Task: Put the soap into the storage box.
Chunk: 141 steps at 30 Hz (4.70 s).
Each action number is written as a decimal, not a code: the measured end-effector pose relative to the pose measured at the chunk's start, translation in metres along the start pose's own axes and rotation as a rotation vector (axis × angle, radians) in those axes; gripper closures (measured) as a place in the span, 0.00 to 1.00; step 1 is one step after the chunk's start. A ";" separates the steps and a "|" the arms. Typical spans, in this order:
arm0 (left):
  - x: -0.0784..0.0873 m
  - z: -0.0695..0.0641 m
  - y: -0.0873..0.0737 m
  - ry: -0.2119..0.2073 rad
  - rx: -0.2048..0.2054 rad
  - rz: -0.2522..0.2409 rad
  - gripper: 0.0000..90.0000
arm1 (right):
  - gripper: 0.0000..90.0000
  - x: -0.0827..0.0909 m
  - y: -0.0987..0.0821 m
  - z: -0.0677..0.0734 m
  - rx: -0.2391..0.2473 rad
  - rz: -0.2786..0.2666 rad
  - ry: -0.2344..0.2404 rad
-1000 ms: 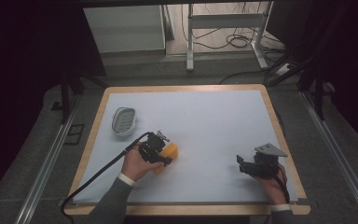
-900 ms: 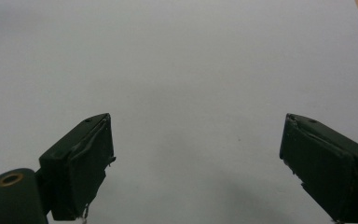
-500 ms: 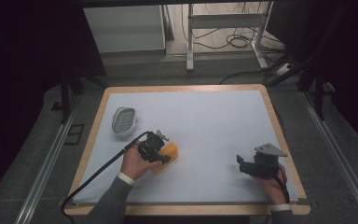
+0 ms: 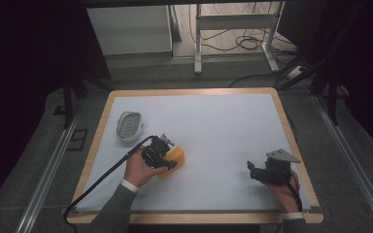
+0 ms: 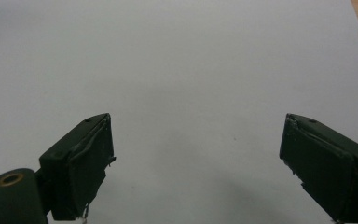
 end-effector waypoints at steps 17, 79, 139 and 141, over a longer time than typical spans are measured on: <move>0.024 0.022 0.000 0.029 0.040 -0.044 0.68 | 0.11 0.000 -0.001 -0.002 -0.007 0.007 -0.009; 0.059 0.048 0.001 0.076 0.101 -0.142 0.68 | 0.11 -0.001 -0.002 -0.004 0.000 0.003 -0.008; 0.074 0.066 0.006 0.094 0.139 -0.172 0.68 | 0.11 -0.002 -0.003 -0.004 0.001 0.008 -0.013; 0.076 0.066 0.006 0.096 0.136 -0.178 0.68 | 0.11 -0.002 -0.003 -0.005 0.003 0.008 -0.016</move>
Point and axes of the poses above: each handheld gripper's, and its own axes: x roughly backward along the jaws, y roughly out of its top, z roughly to its left, the point moved 8 cm from there along -x, roughly forward along the jaws, and after that the axes turned 7 degrees about y, right-handed, at the moved point
